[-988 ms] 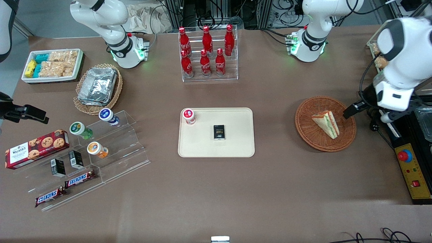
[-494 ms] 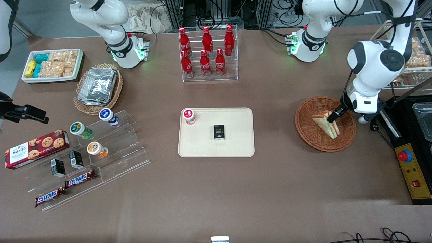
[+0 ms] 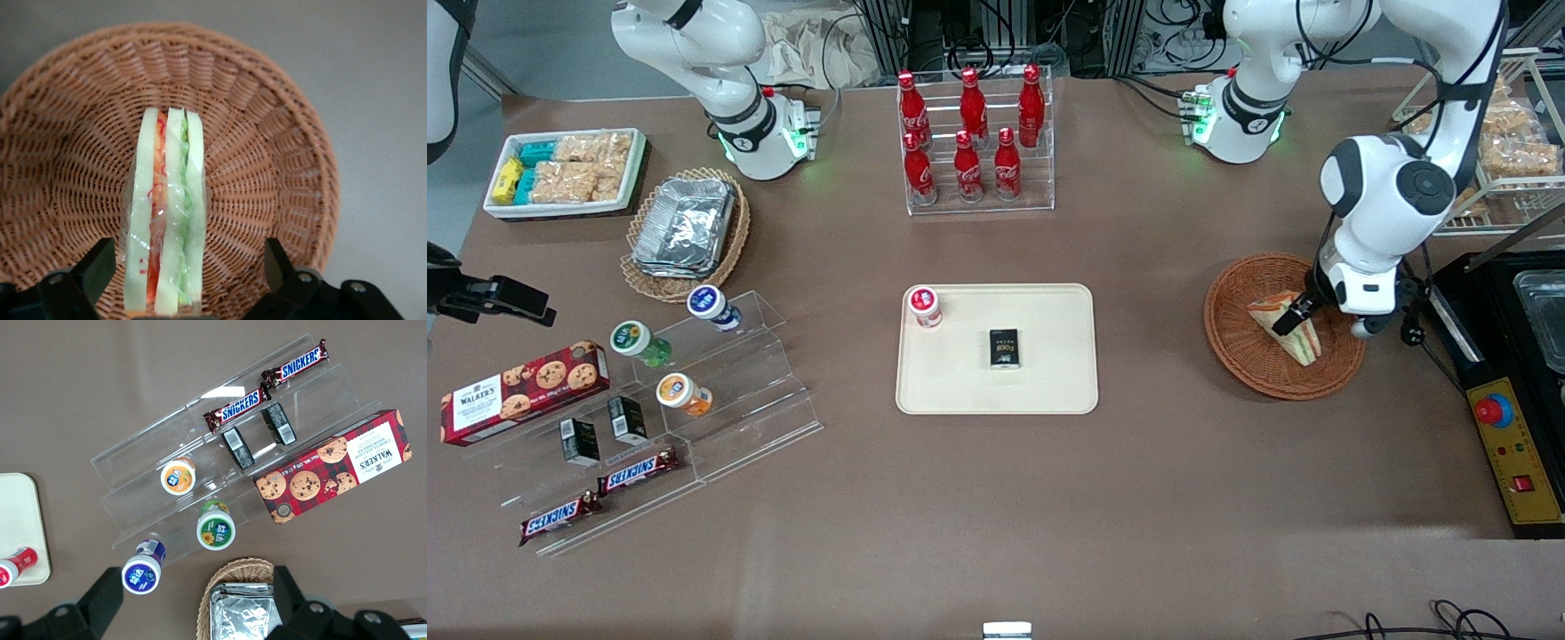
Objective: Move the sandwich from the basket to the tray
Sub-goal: 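Lower the open left gripper around the sandwich and close it, then lift the sandwich out of the basket with the left gripper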
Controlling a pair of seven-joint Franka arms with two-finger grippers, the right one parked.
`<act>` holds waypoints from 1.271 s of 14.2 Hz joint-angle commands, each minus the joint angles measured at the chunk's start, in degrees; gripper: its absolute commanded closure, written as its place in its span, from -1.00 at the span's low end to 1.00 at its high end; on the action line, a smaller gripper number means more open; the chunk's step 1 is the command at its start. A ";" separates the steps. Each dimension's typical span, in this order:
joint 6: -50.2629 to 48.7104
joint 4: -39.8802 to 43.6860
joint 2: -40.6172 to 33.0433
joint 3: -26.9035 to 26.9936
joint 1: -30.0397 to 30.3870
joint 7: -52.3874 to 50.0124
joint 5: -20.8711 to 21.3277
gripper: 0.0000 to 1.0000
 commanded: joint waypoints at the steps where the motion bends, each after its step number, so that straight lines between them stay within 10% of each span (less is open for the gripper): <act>1: 5.72 -2.38 1.87 -0.16 -0.31 -1.82 0.05 -0.99; 2: 5.81 -2.47 2.05 -0.16 -0.31 -1.64 0.14 -0.83; 4: 5.72 -2.38 1.62 -0.16 -0.31 -1.12 0.14 0.99; 11: -11.28 3.84 -6.81 -2.17 -0.58 -1.38 0.23 1.00; 18: -49.10 38.89 -3.22 -10.78 -1.19 1.70 -1.00 1.00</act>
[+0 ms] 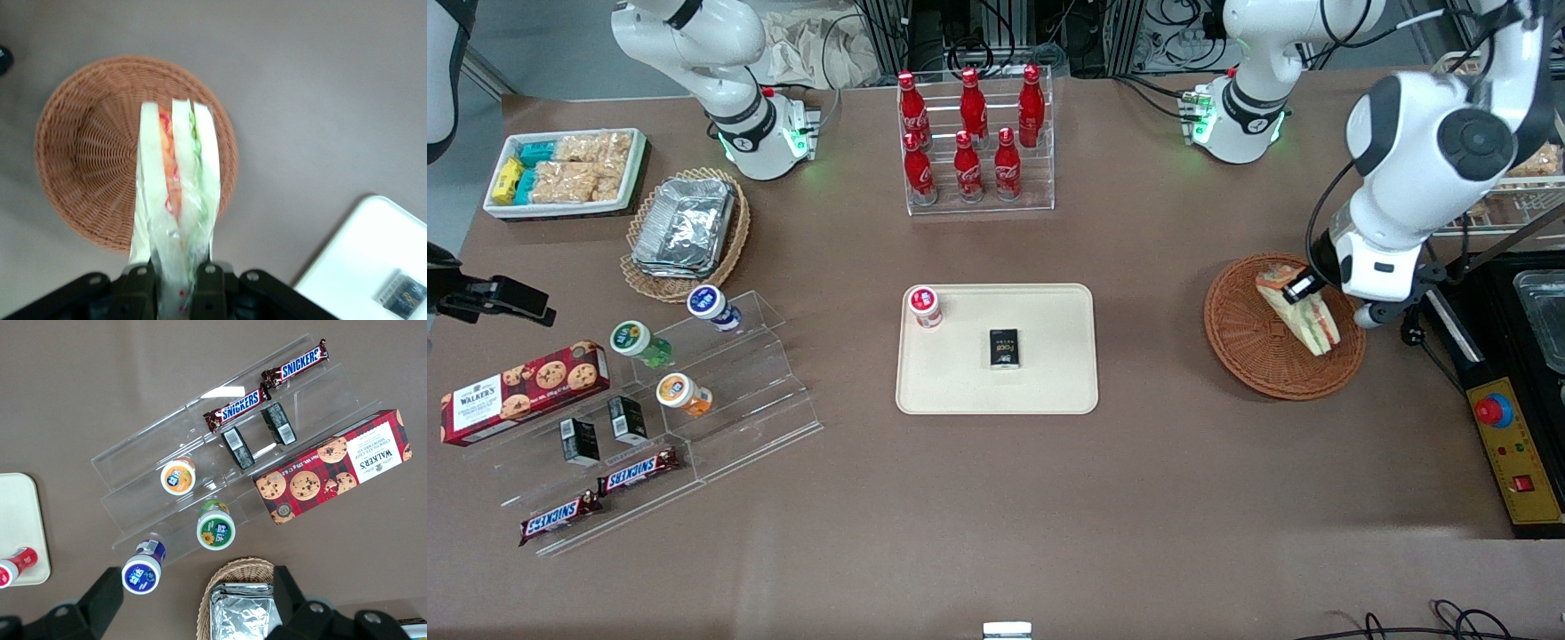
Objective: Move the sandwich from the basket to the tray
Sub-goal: 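Lift the sandwich out of the basket with the left gripper, then carry the sandwich over the cream tray and lower it beside the packet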
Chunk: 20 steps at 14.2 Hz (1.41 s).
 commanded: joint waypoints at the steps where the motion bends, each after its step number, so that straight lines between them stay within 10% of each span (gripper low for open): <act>1: -6.67 12.29 4.63 -4.54 -1.02 1.18 -1.04 1.00; 7: 3.14 14.95 16.47 -19.67 -4.88 0.92 -0.08 1.00; 20: 25.67 11.17 38.81 -18.28 -12.18 -5.22 14.86 1.00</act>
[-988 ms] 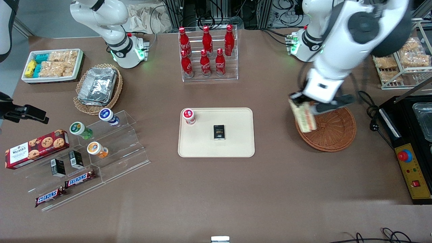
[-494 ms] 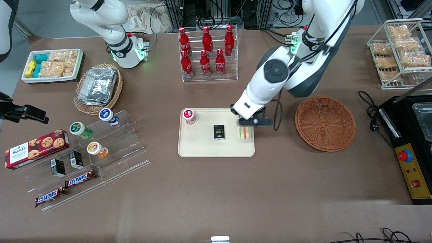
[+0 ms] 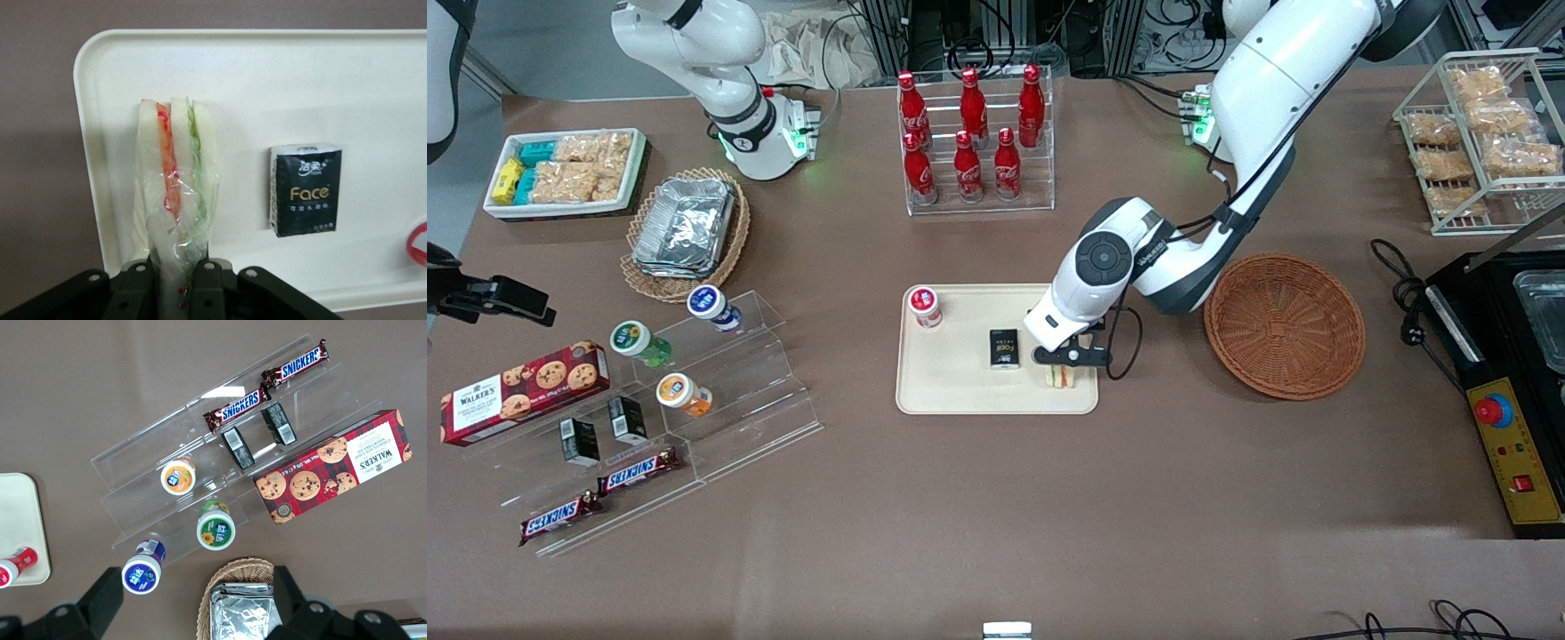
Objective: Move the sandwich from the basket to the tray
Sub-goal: 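Carry the sandwich over the cream tray and lower it beside the packet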
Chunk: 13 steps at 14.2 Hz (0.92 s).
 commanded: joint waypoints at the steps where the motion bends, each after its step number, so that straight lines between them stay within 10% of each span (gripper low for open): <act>1: 1.44 -0.84 -0.24 0.57 -0.46 -4.64 2.13 0.31; 3: 1.35 -0.83 0.03 0.57 -0.46 -7.72 5.54 -1.00; 13: -15.13 6.53 -12.17 0.40 2.78 -10.93 5.04 -1.00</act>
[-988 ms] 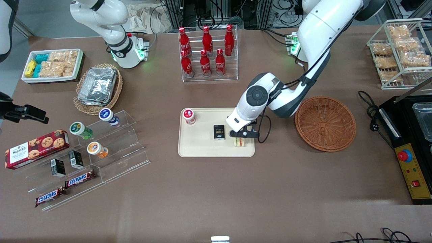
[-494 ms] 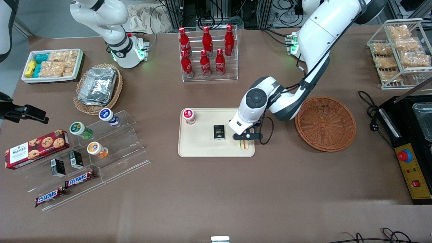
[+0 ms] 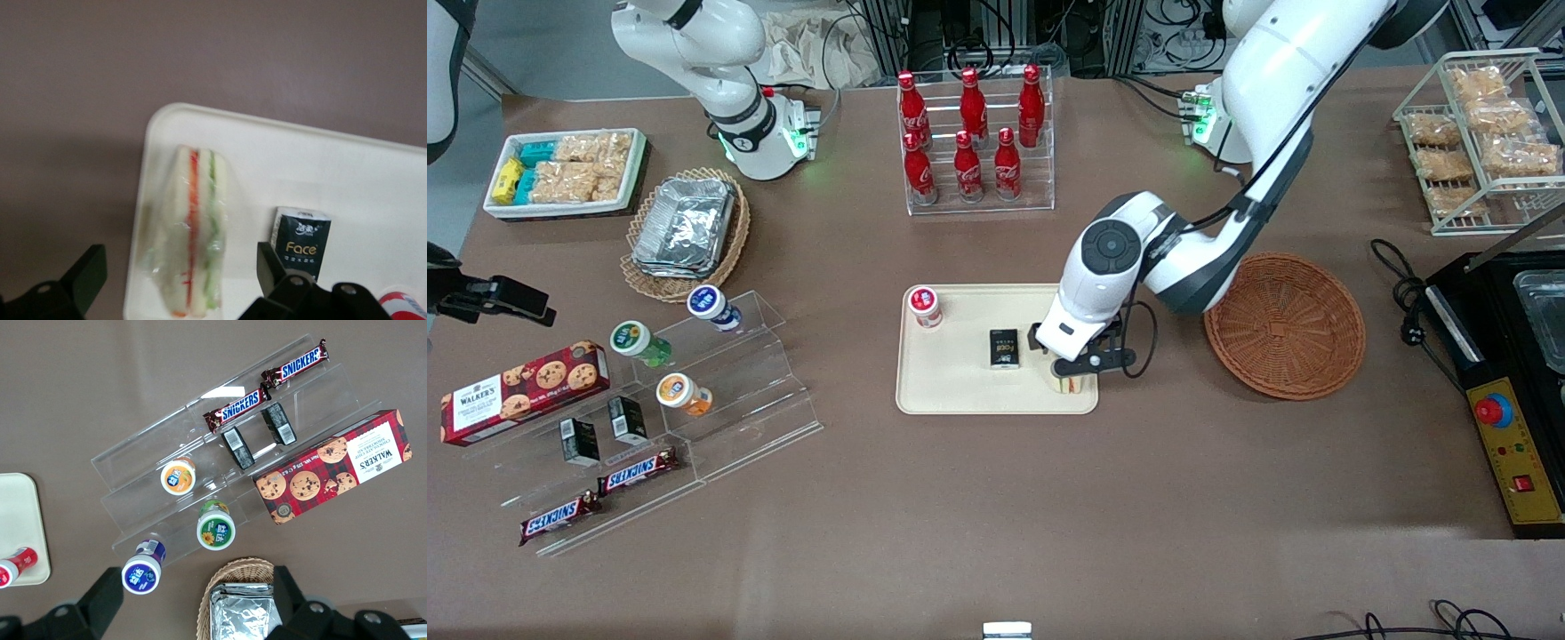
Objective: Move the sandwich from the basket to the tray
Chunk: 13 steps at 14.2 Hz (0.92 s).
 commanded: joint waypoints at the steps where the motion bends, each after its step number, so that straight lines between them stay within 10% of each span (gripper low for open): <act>1: -11.29 3.91 -8.09 -0.15 2.66 4.72 -0.02 -1.00; 4: -16.23 4.64 -16.60 1.67 4.70 10.35 -4.49 -1.00; 8: -28.96 4.28 -29.18 20.36 0.41 37.29 -17.06 -1.00; 13: -35.32 6.12 -31.84 30.17 -1.56 54.30 -18.31 -1.00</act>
